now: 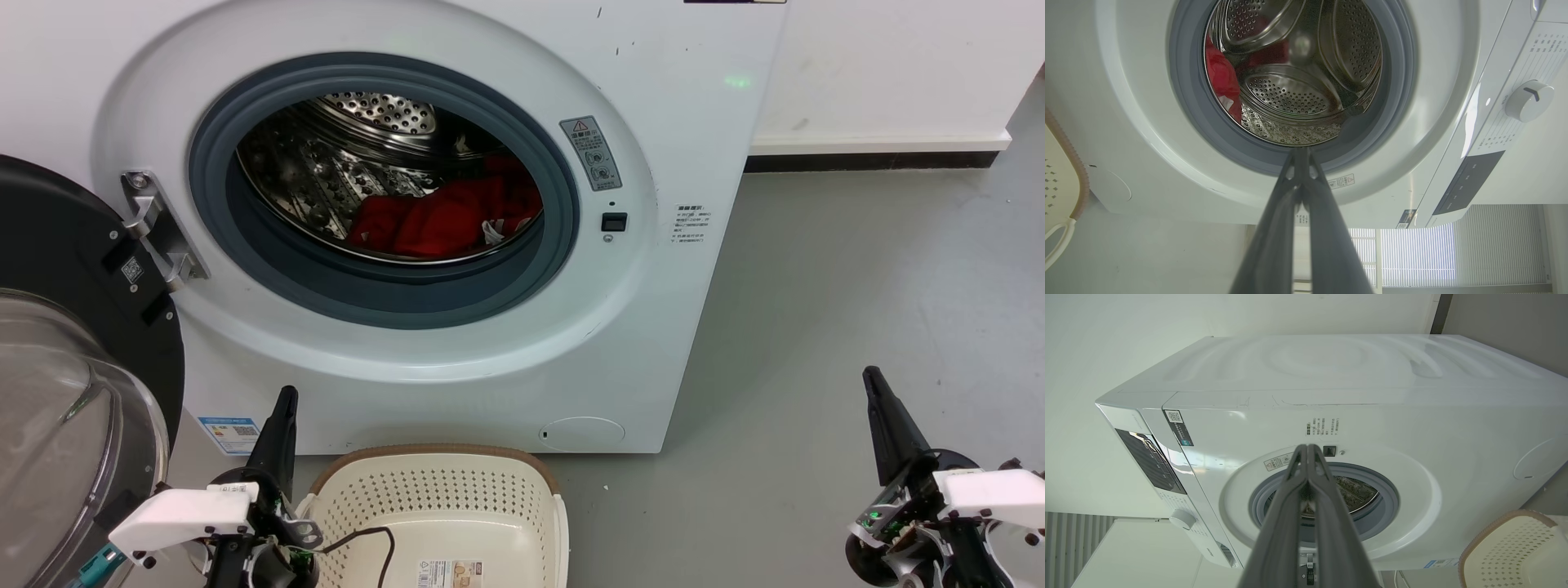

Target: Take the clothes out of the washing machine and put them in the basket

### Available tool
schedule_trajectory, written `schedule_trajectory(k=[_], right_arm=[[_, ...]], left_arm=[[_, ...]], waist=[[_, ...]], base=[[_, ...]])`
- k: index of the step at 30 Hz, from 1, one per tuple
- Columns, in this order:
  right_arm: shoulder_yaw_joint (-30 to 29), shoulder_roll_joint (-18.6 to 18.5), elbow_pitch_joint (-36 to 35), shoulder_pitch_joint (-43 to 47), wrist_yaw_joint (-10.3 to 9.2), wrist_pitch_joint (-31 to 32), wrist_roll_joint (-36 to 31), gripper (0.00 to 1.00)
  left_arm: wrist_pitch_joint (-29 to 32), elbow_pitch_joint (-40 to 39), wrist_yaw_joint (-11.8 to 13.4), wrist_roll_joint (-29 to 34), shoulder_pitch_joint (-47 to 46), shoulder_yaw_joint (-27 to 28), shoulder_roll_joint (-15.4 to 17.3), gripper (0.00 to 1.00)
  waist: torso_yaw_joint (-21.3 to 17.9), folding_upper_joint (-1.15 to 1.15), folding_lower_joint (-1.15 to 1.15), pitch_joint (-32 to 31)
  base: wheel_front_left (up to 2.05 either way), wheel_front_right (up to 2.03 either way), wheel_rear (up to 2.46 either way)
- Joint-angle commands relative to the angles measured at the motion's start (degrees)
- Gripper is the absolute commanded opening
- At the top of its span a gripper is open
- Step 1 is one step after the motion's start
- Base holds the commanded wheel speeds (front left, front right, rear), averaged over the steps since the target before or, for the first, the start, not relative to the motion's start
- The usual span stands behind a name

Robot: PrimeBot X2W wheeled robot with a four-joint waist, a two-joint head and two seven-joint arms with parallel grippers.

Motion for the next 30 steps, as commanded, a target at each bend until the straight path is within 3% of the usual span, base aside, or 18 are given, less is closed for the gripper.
schedule_trajectory(k=[1,27,28,30], right_arm=[[0.0,0.2,0.1,-0.7,-0.02,0.1,-0.3,0.00],[0.0,0.2,0.1,-0.7,-0.02,0.0,-0.3,0.00],[0.0,0.0,0.1,0.1,0.00,0.0,0.0,1.00],[0.1,0.1,1.0,0.7,-0.01,0.0,0.0,1.00]], left_arm=[[0.1,0.0,-0.1,-0.1,-0.3,0.1,0.1,0.00],[0.1,0.0,-0.1,0.0,-0.3,0.1,0.1,0.00],[0.0,0.2,0.0,0.0,0.1,0.0,0.0,1.00],[-0.1,1.0,0.0,0.0,0.7,-0.1,-0.1,1.00]], waist=[[0.0,0.00,0.00,0.0],[0.0,0.00,0.00,0.0],[0.0,0.00,0.00,0.0],[0.0,0.00,0.00,0.0]], base=[[0.00,0.00,0.00],[0.00,0.00,0.00],[0.00,0.00,0.00],[0.00,0.00,0.00]])
